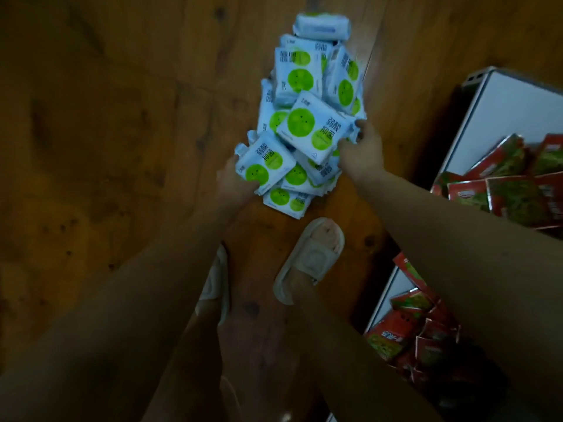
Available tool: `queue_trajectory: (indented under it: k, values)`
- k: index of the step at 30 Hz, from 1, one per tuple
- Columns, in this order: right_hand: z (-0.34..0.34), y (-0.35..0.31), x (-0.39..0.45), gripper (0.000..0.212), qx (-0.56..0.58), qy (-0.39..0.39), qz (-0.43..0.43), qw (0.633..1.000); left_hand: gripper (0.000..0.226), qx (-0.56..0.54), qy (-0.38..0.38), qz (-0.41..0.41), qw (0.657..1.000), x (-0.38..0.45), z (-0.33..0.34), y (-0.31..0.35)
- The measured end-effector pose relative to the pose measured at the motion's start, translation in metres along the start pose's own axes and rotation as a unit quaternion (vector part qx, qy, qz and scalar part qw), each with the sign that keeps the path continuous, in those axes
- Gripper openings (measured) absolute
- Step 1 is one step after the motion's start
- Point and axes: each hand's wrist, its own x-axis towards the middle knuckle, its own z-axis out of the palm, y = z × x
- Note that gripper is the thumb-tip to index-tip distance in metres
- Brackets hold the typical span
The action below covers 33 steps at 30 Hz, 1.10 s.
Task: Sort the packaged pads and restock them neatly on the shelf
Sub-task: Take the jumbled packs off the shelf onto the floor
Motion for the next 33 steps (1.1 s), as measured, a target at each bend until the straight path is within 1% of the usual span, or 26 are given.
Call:
queue_trajectory:
  k: [2,4,6,8,10,12,15,18,20,22,25,29,33]
  values:
    - [-0.008,0.001,-0.014,0.046,-0.029,0.006,-0.007,1.0,0.095,0.016,-0.002,0.018,1.0,-0.012,-0.007,0.012]
    - [-0.018,-0.004,-0.033,0.039,-0.043,-0.008,0.004,0.999,0.086,0.042,-0.027,0.031,0.998,-0.029,-0.017,0.027]
    - [-0.029,-0.019,-0.066,0.026,-0.051,-0.039,0.012,0.998,0.075,0.071,-0.06,0.033,0.995,-0.055,-0.029,0.049]
    - [-0.047,-0.04,-0.109,0.008,-0.064,-0.085,0.014,0.994,0.064,0.105,-0.093,0.024,0.99,-0.095,-0.043,0.083]
    - [-0.068,-0.066,-0.162,0.017,-0.092,-0.113,-0.002,0.989,0.05,0.161,-0.134,0.033,0.977,-0.146,-0.059,0.125]
    - [-0.093,-0.093,-0.222,0.021,-0.092,-0.1,-0.009,0.991,0.041,0.226,-0.168,0.077,0.956,-0.201,-0.078,0.167]
    - [-0.128,-0.123,-0.308,0.026,-0.058,-0.064,-0.008,0.996,0.03,0.313,-0.182,0.146,0.92,-0.282,-0.111,0.218]
    - [-0.159,-0.146,-0.381,0.026,-0.058,-0.018,-0.015,0.998,0.026,0.347,-0.154,0.222,0.898,-0.349,-0.139,0.253]
    - [-0.171,-0.155,-0.422,0.027,-0.051,0.025,-0.022,0.998,0.025,0.356,-0.14,0.282,0.88,-0.388,-0.155,0.259]
    - [-0.171,-0.155,-0.462,0.031,-0.045,0.063,-0.017,0.997,0.025,0.374,-0.142,0.333,0.854,-0.418,-0.169,0.252]
    - [-0.153,-0.151,-0.515,0.035,-0.044,0.105,-0.001,0.993,0.025,0.409,-0.149,0.402,0.805,-0.45,-0.196,0.238]
    - [-0.13,-0.151,-0.587,0.032,-0.016,0.17,0.011,0.985,0.023,0.429,-0.185,0.471,0.749,-0.484,-0.228,0.233]
    - [-0.128,-0.146,-0.658,0.035,0.033,0.261,0.039,0.964,0.02,0.461,-0.228,0.548,0.659,-0.538,-0.233,0.232]
